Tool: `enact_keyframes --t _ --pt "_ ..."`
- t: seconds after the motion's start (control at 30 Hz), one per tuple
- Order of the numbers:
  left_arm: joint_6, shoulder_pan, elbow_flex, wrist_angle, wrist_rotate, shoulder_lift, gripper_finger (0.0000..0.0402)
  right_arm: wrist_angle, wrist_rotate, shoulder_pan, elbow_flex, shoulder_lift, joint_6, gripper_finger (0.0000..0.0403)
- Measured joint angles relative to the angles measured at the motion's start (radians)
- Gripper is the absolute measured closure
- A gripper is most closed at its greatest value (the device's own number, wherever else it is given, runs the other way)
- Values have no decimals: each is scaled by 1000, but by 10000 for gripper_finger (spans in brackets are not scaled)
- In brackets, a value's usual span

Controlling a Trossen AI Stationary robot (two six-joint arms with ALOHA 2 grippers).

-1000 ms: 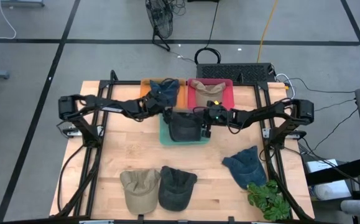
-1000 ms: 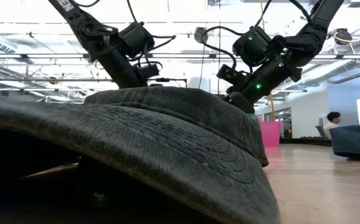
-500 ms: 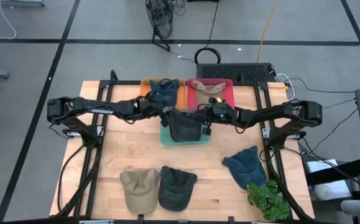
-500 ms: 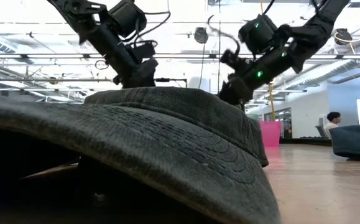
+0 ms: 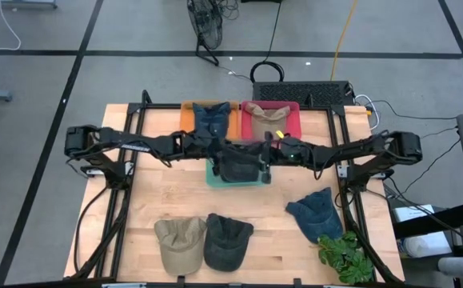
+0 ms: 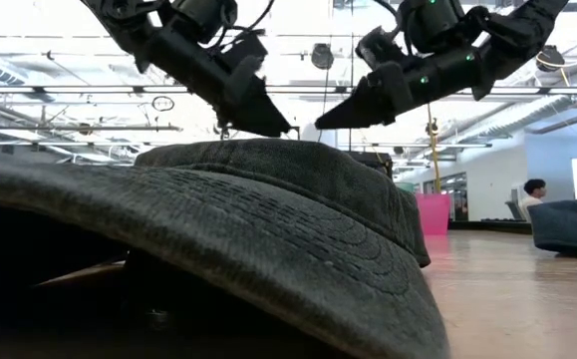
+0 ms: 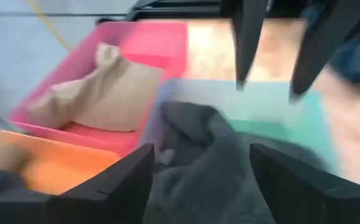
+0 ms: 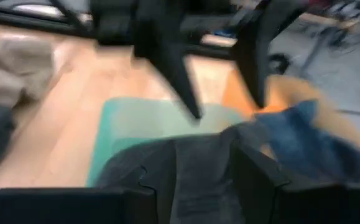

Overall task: Pick & Place hat
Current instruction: Put the top black cap into the blue bin

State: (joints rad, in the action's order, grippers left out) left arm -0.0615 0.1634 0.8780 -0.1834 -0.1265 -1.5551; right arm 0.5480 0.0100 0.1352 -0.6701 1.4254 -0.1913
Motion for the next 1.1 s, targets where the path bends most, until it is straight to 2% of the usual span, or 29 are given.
enact_keyframes --t 0.1,0.17,0.27,0.43,0.57,0.83,1.1 --pt "-11 -18 -1 -156 -109 -80 131 4 33 0 -3 -27 -5 275" --pt "-8 -22 -1 -192 -90 -127 131 -13 41 0 1 -52 -5 279" --pt "-33 -24 -1 -142 -15 -172 131 -48 44 0 -2 -103 -5 283" --pt "-38 -18 0 -14 -8 -175 131 -147 91 0 -1 -174 -4 288" --pt "-15 -11 0 -33 -7 -176 131 -201 153 1 -1 -210 -4 289" --pt "-10 -12 1 50 -4 -175 131 -250 146 0 -1 -223 38 293" --pt "-20 -3 2 -26 -9 -251 131 -254 145 0 -1 -218 48 295"
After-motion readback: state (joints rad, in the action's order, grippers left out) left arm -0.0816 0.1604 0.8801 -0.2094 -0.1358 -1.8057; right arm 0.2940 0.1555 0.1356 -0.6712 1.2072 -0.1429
